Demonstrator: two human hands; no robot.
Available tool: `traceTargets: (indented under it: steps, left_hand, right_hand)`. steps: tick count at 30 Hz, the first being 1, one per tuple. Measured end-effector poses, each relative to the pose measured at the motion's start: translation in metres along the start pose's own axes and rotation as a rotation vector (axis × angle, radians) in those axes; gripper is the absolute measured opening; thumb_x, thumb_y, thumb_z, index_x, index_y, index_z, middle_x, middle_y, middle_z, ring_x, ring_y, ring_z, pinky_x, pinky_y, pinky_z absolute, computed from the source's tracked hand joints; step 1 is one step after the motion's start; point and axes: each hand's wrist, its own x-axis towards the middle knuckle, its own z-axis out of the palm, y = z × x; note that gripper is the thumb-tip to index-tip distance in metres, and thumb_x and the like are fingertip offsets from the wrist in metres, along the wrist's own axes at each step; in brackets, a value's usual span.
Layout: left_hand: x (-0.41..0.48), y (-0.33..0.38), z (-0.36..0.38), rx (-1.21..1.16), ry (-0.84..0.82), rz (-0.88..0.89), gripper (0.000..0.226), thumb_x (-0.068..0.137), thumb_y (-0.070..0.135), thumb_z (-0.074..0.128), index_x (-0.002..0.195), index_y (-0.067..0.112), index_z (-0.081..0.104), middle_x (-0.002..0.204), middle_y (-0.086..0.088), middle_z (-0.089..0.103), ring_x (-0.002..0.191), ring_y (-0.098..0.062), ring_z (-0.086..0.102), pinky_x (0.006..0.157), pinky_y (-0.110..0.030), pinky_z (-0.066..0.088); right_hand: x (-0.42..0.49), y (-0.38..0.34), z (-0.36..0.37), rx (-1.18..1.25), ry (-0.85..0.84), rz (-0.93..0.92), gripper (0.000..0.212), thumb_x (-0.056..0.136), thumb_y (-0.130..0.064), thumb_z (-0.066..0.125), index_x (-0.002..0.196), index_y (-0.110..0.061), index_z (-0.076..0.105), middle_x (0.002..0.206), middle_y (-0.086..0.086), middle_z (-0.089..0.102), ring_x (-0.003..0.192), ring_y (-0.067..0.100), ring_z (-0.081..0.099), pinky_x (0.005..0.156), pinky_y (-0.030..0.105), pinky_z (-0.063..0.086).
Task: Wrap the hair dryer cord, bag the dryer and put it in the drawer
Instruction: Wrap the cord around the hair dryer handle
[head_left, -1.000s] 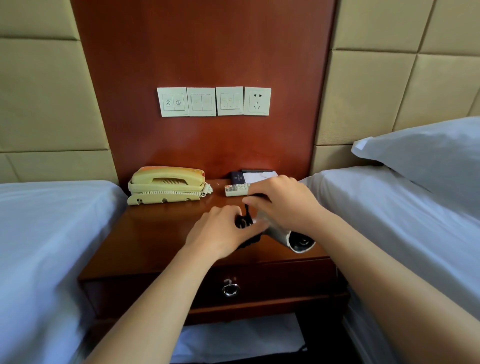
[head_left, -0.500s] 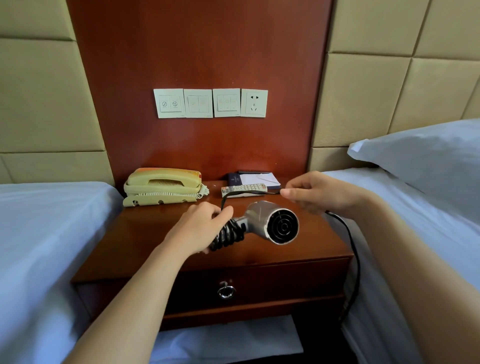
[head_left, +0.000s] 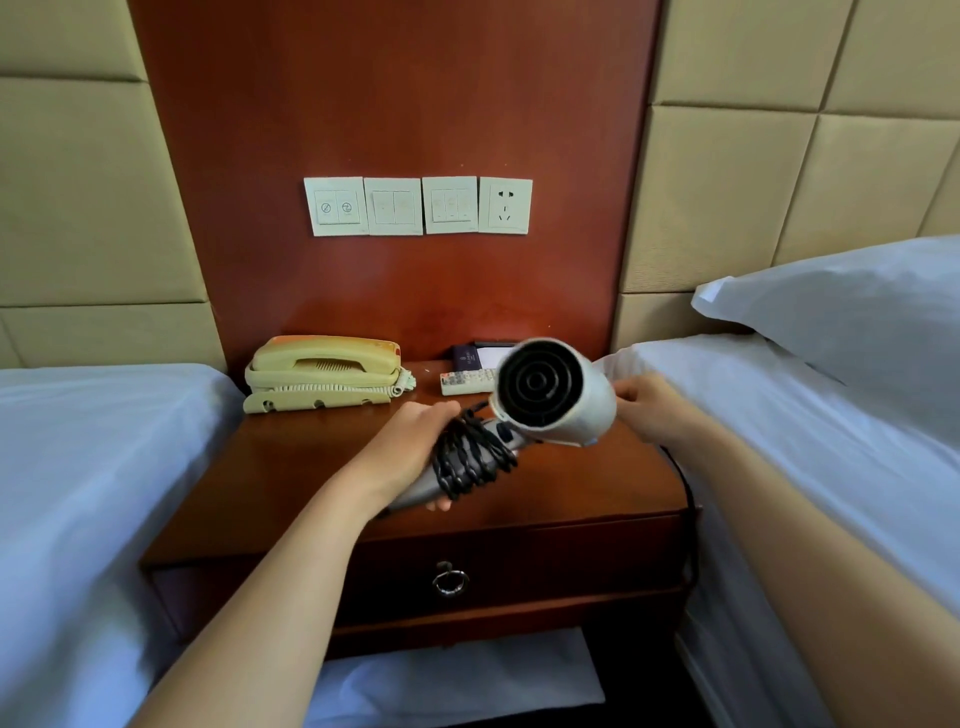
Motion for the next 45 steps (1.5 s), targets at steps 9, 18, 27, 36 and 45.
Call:
traceTargets:
  steps: [9, 18, 27, 36, 45]
  left_hand:
    - [0.002, -0.010, -0.011, -0.273, 0.163, -0.150, 0.050, 0.099, 0.049, 0.030, 0.099, 0.006, 0.055, 0.056, -0.021, 0.056, 0.034, -0.024, 0.049, 0.036, -0.024, 0.040]
    - [0.004, -0.016, -0.015, -0.402, 0.263, -0.104, 0.039, 0.088, 0.042, 0.060, 0.109, 0.009, 0.063, 0.064, -0.015, 0.059, 0.040, -0.022, 0.052, 0.038, -0.023, 0.043]
    - [0.003, -0.015, -0.008, -0.035, 0.459, -0.133, 0.034, 0.090, 0.045, 0.055, 0.111, 0.019, 0.062, 0.082, -0.010, 0.070, 0.049, -0.023, 0.065, 0.041, -0.024, 0.046]
    - [0.003, -0.002, 0.009, 0.310, 0.382, -0.114, 0.070, 0.092, 0.058, 0.011, 0.105, 0.016, 0.064, 0.071, -0.010, 0.068, 0.047, -0.022, 0.067, 0.043, -0.027, 0.050]
    - [-0.011, -0.001, 0.013, 0.429, 0.169, 0.006, 0.079, 0.076, 0.078, 0.006, 0.086, 0.023, 0.062, 0.072, -0.003, 0.063, 0.063, -0.024, 0.065, 0.065, -0.036, 0.054]
  right_hand:
    - [-0.009, -0.005, 0.011, -0.397, -0.139, -0.042, 0.038, 0.090, -0.036, 0.058, 0.054, -0.024, 0.059, 0.056, -0.012, 0.059, 0.062, 0.012, 0.055, 0.056, 0.023, 0.039]
    - [-0.021, -0.037, 0.042, -0.616, -0.379, -0.139, 0.039, 0.086, -0.045, 0.057, 0.051, -0.027, 0.059, 0.071, -0.006, 0.065, 0.076, 0.018, 0.060, 0.076, 0.036, 0.050]
    - [-0.041, -0.093, 0.041, -0.562, -0.379, -0.413, 0.028, 0.090, -0.033, 0.056, 0.063, -0.030, 0.057, 0.062, -0.011, 0.055, 0.062, 0.012, 0.051, 0.067, 0.031, 0.043]
    - [-0.040, -0.109, 0.053, -0.605, -0.161, -0.543, 0.022, 0.093, -0.033, 0.048, 0.090, -0.018, 0.065, 0.091, 0.005, 0.067, 0.087, 0.030, 0.059, 0.071, 0.039, 0.048]
    - [-0.037, -0.108, 0.048, -0.558, -0.023, -0.334, 0.032, 0.080, -0.048, 0.065, 0.087, -0.016, 0.063, 0.079, 0.001, 0.055, 0.076, 0.023, 0.052, 0.053, 0.028, 0.031]
